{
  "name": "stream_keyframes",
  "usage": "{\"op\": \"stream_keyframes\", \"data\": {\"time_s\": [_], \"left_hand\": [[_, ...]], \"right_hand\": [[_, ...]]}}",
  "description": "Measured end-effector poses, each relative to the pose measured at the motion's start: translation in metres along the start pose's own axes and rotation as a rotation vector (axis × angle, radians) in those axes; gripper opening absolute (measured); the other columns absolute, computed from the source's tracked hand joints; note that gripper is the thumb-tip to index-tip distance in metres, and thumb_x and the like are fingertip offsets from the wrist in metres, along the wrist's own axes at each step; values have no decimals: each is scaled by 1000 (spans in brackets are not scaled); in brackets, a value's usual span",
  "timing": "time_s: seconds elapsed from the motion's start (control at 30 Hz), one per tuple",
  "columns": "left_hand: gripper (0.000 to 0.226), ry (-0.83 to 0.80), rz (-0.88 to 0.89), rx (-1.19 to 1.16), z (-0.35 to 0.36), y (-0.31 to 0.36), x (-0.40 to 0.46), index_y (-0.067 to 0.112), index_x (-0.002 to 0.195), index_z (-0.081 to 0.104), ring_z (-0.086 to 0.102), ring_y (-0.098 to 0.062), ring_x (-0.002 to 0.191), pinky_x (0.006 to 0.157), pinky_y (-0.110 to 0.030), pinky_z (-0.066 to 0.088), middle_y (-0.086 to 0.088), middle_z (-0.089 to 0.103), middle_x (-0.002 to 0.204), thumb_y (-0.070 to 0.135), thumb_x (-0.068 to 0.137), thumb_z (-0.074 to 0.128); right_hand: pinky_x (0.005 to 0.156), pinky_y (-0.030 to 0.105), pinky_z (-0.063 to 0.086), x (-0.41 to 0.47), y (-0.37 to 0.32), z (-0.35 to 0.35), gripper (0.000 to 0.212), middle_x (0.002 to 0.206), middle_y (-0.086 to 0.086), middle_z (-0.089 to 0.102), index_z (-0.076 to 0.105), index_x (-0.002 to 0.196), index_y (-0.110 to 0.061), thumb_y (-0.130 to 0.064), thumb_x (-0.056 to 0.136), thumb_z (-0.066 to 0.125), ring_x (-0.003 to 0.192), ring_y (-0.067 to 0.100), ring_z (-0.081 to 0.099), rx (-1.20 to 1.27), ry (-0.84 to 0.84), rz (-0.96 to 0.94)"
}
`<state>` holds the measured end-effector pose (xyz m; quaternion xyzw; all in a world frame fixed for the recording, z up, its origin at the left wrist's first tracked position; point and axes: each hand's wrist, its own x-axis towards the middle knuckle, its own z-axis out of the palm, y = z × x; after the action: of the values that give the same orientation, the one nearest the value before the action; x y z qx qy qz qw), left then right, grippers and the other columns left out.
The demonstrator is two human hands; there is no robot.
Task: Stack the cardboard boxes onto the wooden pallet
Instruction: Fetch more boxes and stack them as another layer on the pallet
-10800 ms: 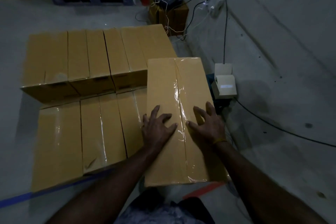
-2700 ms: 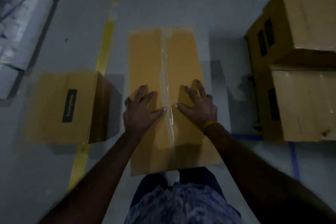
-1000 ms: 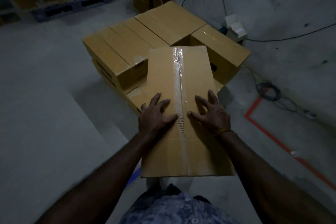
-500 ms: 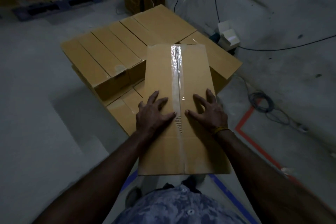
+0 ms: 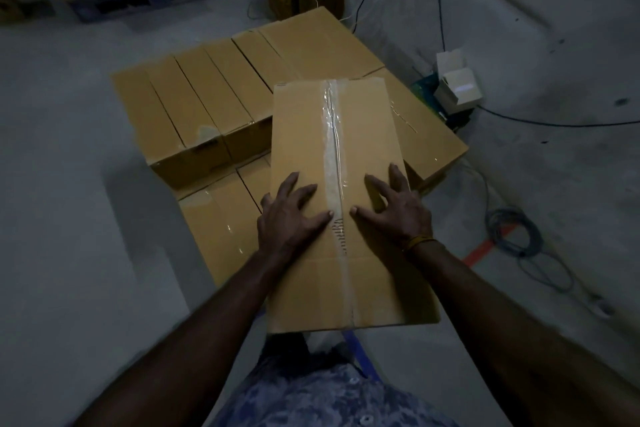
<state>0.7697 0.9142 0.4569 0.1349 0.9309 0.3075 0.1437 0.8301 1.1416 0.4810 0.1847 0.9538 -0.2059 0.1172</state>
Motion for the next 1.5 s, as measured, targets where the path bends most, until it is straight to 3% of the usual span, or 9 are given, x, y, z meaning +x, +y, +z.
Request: {"op": "stream_keyframes", "data": {"time_s": [0.77, 1.0, 1.17, 1.3, 1.4, 1.5], "left_hand": [[72, 11, -247, -118, 117, 46, 204, 47, 143, 43, 15, -39, 147, 107, -62, 35, 20, 11, 162, 70, 78, 64], [75, 58, -358, -70, 183, 41, 269, 47, 143, 43, 20, -36, 145, 104, -60, 40, 22, 9, 162, 78, 76, 56], [67, 131, -392, -67, 234, 28, 317, 40, 141, 51, 20, -18, 146, 117, -56, 25, 17, 13, 163, 68, 81, 64], [68, 187, -459, -24, 272, 14, 348, 42, 139, 53, 28, -28, 144, 108, -52, 35, 16, 17, 162, 71, 78, 64], [71, 212, -480, -37, 291, 6, 372, 43, 139, 51, 24, -32, 146, 107, -54, 35, 15, 15, 163, 76, 77, 59], [78, 129, -487, -95, 314, -11, 395, 44, 148, 39, 6, -37, 150, 113, -63, 24, 14, -2, 166, 68, 78, 66]], "right_hand": [[104, 62, 41, 255, 100, -27, 93, 163, -15, -16, 21, 151, -52, -76, 73, 65, 143, 43, 22, -72, -282, -98], [107, 63, 39, 354, 149, 5, 101, 158, -21, -24, 15, 152, -52, -73, 71, 71, 143, 45, 18, -74, -421, -216], [104, 59, 42, 422, 180, 37, 103, 158, -20, -28, 14, 152, -53, -73, 68, 73, 143, 46, 17, -99, -462, -285], [102, 57, 43, 469, 197, 61, 103, 160, -17, -24, 18, 152, -50, -69, 69, 75, 142, 44, 17, -103, -455, -356], [107, 57, 38, 502, 206, 77, 105, 161, -13, -24, 18, 154, -47, -65, 70, 77, 144, 43, 13, -119, -463, -395], [115, 62, 21, 530, 217, 101, 112, 161, -7, -30, 5, 155, -46, -66, 71, 75, 148, 45, -5, -215, -545, -402]]}}
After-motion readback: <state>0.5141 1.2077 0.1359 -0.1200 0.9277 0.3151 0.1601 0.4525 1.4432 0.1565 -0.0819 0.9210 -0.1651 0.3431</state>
